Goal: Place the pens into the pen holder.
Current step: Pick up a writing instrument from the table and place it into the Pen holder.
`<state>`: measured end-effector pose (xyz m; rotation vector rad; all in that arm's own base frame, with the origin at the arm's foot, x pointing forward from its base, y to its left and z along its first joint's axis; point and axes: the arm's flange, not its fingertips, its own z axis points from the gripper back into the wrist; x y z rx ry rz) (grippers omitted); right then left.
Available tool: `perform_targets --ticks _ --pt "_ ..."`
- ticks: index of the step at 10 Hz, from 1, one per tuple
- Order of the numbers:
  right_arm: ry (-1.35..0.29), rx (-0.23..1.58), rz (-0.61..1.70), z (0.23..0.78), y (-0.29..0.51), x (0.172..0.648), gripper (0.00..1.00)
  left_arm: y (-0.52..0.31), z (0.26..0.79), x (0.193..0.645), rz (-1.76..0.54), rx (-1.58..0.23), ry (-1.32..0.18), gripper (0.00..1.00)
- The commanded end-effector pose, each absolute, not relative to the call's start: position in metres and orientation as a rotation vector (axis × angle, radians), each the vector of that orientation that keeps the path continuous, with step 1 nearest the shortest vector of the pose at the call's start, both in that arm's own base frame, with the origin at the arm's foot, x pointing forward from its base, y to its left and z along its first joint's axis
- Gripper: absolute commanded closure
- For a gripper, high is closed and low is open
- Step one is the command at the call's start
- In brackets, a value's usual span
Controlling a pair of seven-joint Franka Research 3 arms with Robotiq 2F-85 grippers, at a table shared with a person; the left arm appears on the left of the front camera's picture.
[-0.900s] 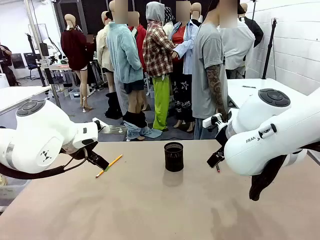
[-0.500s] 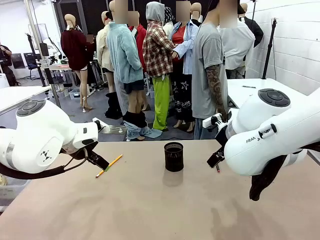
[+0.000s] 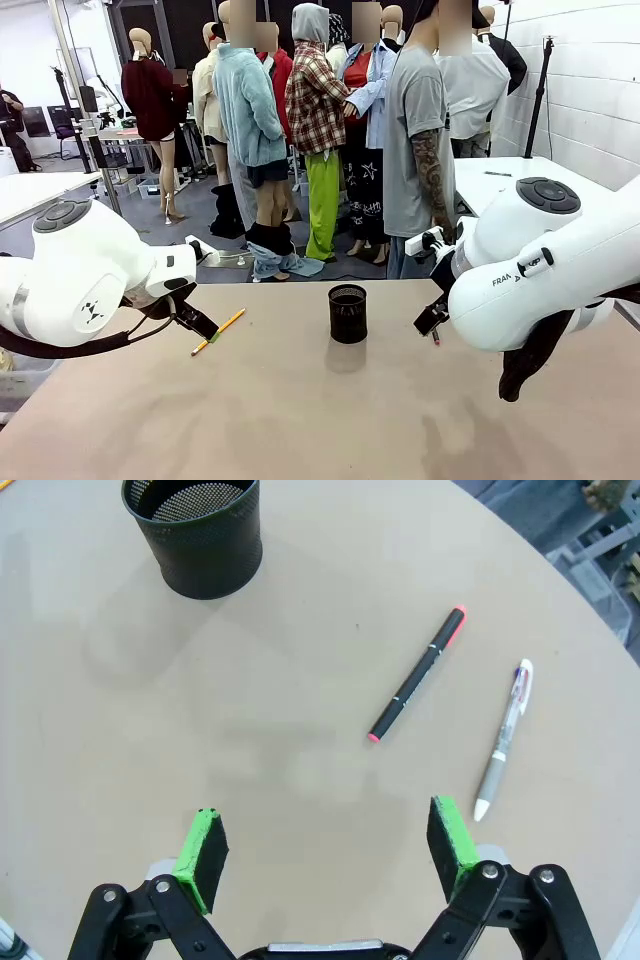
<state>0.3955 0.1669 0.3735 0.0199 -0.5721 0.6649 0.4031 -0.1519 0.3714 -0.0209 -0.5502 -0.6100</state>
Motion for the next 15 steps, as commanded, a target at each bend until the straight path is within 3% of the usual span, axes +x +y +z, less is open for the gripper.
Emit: perform_targets --ticks 1,2,5,7,12,15 --pt "-0.572 0.021 0.663 0.373 0.167 0.395 0.00 -0.152 0.371 0.403 -0.610 -0.021 -0.550 0.00" --pt "-0.572 0.020 0.665 0.373 0.167 0.395 0.00 -0.137 0.388 0.407 -0.672 0.009 -0.627 0.00" --pt "-0.729 -0.108 0.515 0.430 0.112 0.382 0.00 -0.068 0.461 0.396 -0.551 0.187 -0.802 0.00" --pt "-0.779 -0.200 0.344 0.457 0.056 0.358 0.00 -0.017 0.490 0.375 -0.461 0.297 -0.825 0.00" --pt "-0.854 -0.261 -0.095 0.452 -0.066 0.251 0.00 0.089 0.497 0.295 -0.215 0.333 -0.849 0.00" --pt "-0.867 -0.264 -0.098 0.448 -0.078 0.242 0.00 0.082 0.480 0.315 -0.266 0.241 -0.840 0.00"
